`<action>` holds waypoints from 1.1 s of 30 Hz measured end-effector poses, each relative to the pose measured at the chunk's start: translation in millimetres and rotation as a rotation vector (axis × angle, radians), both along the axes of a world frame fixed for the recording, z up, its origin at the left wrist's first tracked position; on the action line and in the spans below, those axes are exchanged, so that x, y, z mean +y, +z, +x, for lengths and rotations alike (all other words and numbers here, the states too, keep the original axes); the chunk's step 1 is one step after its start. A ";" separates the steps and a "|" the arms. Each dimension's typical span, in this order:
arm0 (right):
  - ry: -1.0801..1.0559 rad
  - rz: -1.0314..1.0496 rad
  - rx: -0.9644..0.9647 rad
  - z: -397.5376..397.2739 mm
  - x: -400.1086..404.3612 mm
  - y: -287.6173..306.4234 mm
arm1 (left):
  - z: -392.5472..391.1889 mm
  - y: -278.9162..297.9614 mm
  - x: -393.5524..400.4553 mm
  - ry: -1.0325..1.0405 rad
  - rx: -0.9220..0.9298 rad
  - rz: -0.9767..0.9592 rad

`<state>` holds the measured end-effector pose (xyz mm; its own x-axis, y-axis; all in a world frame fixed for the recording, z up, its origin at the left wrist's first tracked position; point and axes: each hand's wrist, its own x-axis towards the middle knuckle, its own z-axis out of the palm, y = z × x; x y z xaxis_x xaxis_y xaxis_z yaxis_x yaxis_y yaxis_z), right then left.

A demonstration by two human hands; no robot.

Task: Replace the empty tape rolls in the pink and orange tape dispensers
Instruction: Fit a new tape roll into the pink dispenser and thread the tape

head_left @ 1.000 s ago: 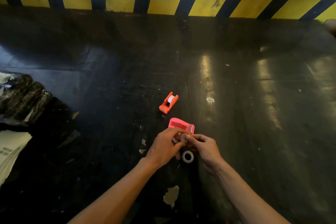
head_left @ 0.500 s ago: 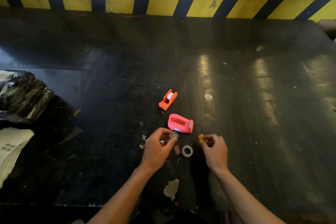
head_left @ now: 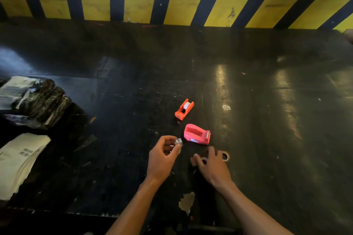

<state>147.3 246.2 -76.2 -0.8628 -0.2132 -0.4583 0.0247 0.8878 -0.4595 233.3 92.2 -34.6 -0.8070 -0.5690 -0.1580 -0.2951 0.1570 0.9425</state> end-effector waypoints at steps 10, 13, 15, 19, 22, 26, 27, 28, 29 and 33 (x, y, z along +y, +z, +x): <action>-0.219 -0.833 -0.457 -26.0 -15.2 31.5 | -11.0 19.4 -16.5 -0.084 0.013 -0.065; -0.218 -1.087 -0.575 -34.5 -20.5 64.3 | -19.8 28.6 -23.0 -0.130 0.030 -0.103; -0.201 -1.138 -0.586 -36.7 -23.7 81.8 | -26.6 35.9 -23.8 -0.151 0.060 -0.131; -0.183 -1.205 -0.552 -38.6 -25.1 98.0 | -41.1 49.2 -22.4 -0.162 0.137 -0.201; -0.174 -1.218 -0.513 -44.6 -23.6 102.2 | -48.8 54.3 -23.1 -0.174 0.180 -0.278; -0.136 -1.201 -0.473 -52.3 -19.6 106.1 | -56.1 59.8 -27.9 -0.241 0.204 -0.416; -0.127 -1.193 -0.457 -52.6 -19.1 107.4 | -57.8 61.0 -29.2 -0.267 0.202 -0.448; -0.119 -1.189 -0.446 -52.6 -18.6 108.0 | -59.2 62.2 -30.3 -0.290 0.201 -0.475; -0.117 -1.188 -0.442 -52.5 -18.4 108.5 | -60.4 63.2 -31.0 -0.306 0.201 -0.491; -0.113 -1.187 -0.449 -55.0 -16.0 106.7 | -63.0 63.8 -31.7 -0.314 0.216 -0.447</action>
<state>92.3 230.2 30.6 -0.7222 -0.6270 -0.2920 0.4315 -0.0786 -0.8987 170.3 60.5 29.3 -0.9350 -0.2705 0.2293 0.0216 0.6020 0.7982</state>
